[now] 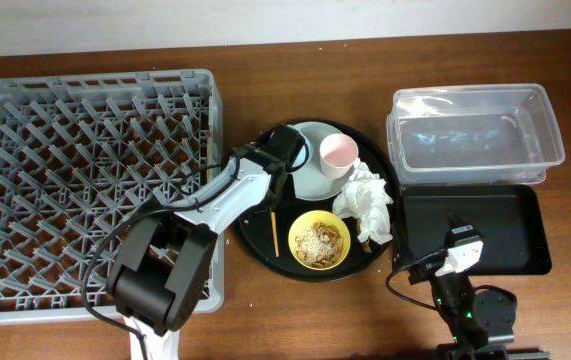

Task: Sort waste into correct bins and load items into the dishwasher rack
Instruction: 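Return the left gripper to the tray and grasp the second chopstick, then place the second chopstick in the dish rack with the left gripper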

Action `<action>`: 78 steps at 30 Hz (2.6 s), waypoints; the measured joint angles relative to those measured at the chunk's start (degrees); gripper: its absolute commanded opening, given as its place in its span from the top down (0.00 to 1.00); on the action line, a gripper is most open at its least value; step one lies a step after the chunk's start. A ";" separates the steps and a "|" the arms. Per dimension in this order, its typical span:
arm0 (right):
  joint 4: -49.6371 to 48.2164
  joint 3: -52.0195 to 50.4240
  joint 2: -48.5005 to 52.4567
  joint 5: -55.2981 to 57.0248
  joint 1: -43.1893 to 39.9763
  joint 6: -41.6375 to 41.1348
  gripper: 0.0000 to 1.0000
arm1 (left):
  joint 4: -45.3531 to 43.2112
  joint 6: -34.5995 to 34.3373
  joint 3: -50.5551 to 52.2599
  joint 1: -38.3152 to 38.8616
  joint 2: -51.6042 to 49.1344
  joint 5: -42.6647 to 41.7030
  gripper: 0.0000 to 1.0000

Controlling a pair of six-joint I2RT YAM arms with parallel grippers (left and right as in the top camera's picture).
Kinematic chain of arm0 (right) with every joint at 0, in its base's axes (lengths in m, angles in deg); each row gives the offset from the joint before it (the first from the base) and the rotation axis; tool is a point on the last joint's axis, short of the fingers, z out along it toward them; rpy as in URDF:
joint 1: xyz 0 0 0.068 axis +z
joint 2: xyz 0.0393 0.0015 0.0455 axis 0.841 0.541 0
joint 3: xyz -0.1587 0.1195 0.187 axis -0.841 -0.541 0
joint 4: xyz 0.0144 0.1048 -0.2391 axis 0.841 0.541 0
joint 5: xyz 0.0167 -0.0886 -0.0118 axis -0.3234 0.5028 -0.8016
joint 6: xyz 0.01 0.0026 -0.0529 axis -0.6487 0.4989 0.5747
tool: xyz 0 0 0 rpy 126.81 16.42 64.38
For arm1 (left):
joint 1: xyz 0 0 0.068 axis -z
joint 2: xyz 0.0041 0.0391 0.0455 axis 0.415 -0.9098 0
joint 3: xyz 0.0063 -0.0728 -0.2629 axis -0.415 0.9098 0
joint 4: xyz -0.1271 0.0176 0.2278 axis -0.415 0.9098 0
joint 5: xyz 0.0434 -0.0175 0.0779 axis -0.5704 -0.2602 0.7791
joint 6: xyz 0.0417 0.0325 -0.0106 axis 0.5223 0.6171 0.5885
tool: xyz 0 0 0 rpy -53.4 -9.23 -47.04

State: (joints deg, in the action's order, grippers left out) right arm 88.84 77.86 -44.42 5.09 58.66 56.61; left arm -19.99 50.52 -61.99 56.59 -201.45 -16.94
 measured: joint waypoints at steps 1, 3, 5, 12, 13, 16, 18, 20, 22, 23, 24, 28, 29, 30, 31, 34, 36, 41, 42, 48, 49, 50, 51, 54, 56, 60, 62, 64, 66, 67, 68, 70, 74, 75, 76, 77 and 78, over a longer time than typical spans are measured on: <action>0.00 0.00 0.00 0.00 0.00 0.02 0.02 | 0.02 -0.02 0.00 0.00 -0.02 -0.02 0.99; 0.00 0.00 0.00 0.00 0.00 0.02 0.02 | 0.22 -0.13 0.02 -0.02 -0.02 0.24 0.99; 0.02 0.00 0.00 -0.02 0.00 0.00 0.02 | 0.24 -0.02 0.00 -0.04 -0.02 0.26 0.99; 0.00 0.00 0.00 -0.02 0.00 0.00 0.02 | 0.39 0.00 0.00 -0.04 0.42 0.22 0.99; 0.00 0.00 0.00 0.00 0.00 0.02 0.02 | 0.44 0.00 0.00 -0.04 0.76 0.24 0.99; 0.00 0.00 0.00 0.00 0.00 0.02 0.02 | 0.52 1.20 0.00 -0.04 5.38 0.26 0.99; 0.00 0.00 0.00 -0.02 0.00 0.02 0.02 | 1.20 2.51 0.02 -0.04 8.76 0.31 0.99; 0.00 0.00 0.00 0.00 0.00 0.00 0.02 | 2.19 4.00 -0.02 -0.07 14.14 0.92 0.99; 0.00 0.00 0.00 0.00 0.00 0.04 0.02 | 3.69 5.29 -0.11 -0.26 18.38 2.38 0.99; 0.00 0.00 0.00 0.00 0.00 0.00 0.02 | 4.37 6.25 -0.11 -0.48 20.02 3.13 0.99; 0.00 0.00 0.00 -0.02 0.00 0.02 0.01 | 4.96 7.61 -0.11 -0.94 21.51 3.80 0.99; 0.00 0.00 0.00 0.00 0.00 0.00 0.02 | 9.14 15.04 -0.17 -4.83 24.35 5.35 0.99; 0.00 0.00 0.00 -0.02 0.00 0.02 0.02 | 10.01 16.13 -0.22 -5.90 24.41 5.53 0.99; 0.00 0.00 0.00 0.00 0.00 0.02 0.02 | 11.61 17.31 -0.24 -7.54 24.41 5.79 0.99; 0.02 0.00 0.00 0.00 0.00 -0.02 0.02 | 12.74 18.12 -0.24 -9.07 24.41 5.99 0.99; 0.00 0.00 0.00 0.00 0.00 0.00 0.02 | 14.05 19.93 -0.24 -13.42 24.41 6.49 0.99; 0.00 0.00 0.00 0.00 0.00 0.00 0.02 | 14.29 20.52 -0.24 -15.17 24.35 6.69 0.99; 0.00 0.00 0.00 0.00 0.00 -0.02 0.01 | 14.36 21.16 -0.24 -15.72 22.53 6.71 0.99; 0.00 0.00 0.00 0.00 0.00 0.02 0.02 | 14.34 21.16 -0.24 -15.69 21.75 6.73 0.99; 0.00 0.00 0.00 0.00 0.00 0.00 0.02 | 12.76 21.33 -0.24 -15.72 16.70 9.14 0.98; 0.00 0.00 0.00 0.00 0.00 0.02 0.02 | 12.57 21.33 -0.24 -15.72 16.24 9.33 0.98; 0.00 0.00 0.00 0.00 0.00 0.02 0.02 | 12.28 21.33 -0.24 -15.72 15.80 9.51 0.92; 0.00 0.00 0.00 0.00 0.00 0.00 0.02 | 12.07 21.33 -0.24 -15.72 15.50 9.75 0.89; 0.00 0.00 0.00 0.00 0.00 -0.02 0.02 | 11.98 21.51 -0.24 -15.72 15.47 10.05 0.83; 0.00 0.00 0.00 -0.02 0.00 0.00 0.02 | 11.98 21.53 -0.24 -15.74 15.45 10.36 0.81; 0.02 0.00 0.00 0.00 0.00 0.00 0.02 | 11.98 21.55 -0.24 -16.11 15.45 10.36 0.72; 0.00 0.00 0.00 0.00 0.00 -0.02 0.01 | 11.98 21.51 -0.24 -16.68 15.45 10.38 0.64; 0.00 0.00 0.00 0.00 0.00 -0.02 0.01 | 12.00 21.59 -0.24 -16.85 15.45 10.40 0.63; 0.00 0.00 0.00 0.00 0.00 0.00 0.02 | 11.98 21.75 -0.24 -16.90 15.45 10.51 0.64; 0.00 0.00 0.00 0.00 0.00 0.02 0.02 | 11.98 21.75 -0.24 -16.90 15.45 10.56 0.64; 0.00 0.00 0.00 0.00 0.00 0.00 0.02 | 11.98 21.75 -0.24 -16.90 15.45 10.56 0.63; 0.02 0.00 0.00 -0.02 0.00 0.00 0.02 | 12.13 21.75 -0.24 -16.90 15.45 10.56 0.64; 0.02 0.00 0.00 0.00 0.00 0.02 0.02 | 13.38 21.75 -0.24 -16.90 15.91 9.40 0.59; 0.02 0.00 0.00 0.00 0.00 0.02 0.02 | 13.62 21.75 -0.24 -16.90 16.55 8.55 0.50; 0.02 0.00 0.00 0.00 0.00 0.00 0.02 | 13.68 21.84 -0.22 -16.90 17.31 7.61 0.31; 0.00 0.00 0.00 0.00 0.00 0.04 0.02 | 13.75 21.62 -0.22 -16.90 19.08 5.35 0.19; 0.02 0.00 0.00 0.00 0.00 0.02 0.02 | 13.75 21.97 -0.22 -16.90 20.57 3.67 0.08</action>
State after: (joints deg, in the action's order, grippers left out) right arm 88.87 77.86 -44.42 5.09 58.66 56.63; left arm -6.24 72.49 -62.21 39.70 -180.88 -13.27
